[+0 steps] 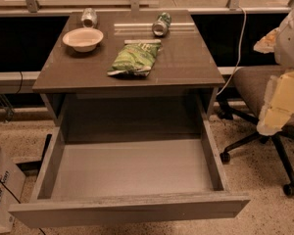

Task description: Place green jalapeno chip bag into top drawer

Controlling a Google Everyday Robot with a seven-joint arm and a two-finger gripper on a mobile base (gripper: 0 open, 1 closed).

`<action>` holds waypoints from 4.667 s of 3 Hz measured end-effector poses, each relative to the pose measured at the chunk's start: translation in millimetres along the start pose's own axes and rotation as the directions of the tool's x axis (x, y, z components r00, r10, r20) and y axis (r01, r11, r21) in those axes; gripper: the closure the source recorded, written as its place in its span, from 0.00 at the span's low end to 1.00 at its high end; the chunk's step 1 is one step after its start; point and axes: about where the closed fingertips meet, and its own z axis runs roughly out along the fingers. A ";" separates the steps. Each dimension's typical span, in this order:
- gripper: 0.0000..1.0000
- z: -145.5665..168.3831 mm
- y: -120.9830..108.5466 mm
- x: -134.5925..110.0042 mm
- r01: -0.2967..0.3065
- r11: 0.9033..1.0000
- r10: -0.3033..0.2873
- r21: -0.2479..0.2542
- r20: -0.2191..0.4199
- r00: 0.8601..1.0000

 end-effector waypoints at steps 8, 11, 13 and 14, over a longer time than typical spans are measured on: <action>0.00 129.1 -61.2 -197.6 0.029 0.995 0.020 -0.098 0.463 0.886; 0.00 148.2 -125.7 -238.3 -0.017 0.998 0.046 -0.060 0.537 0.843; 0.00 180.1 -168.8 -256.8 -0.076 0.997 0.076 -0.023 0.553 0.830; 0.00 202.5 -182.0 -252.5 -0.122 0.992 0.122 -0.037 0.539 0.833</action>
Offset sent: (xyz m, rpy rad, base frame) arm 0.0280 0.0297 0.0024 0.1428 -0.0543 -0.0095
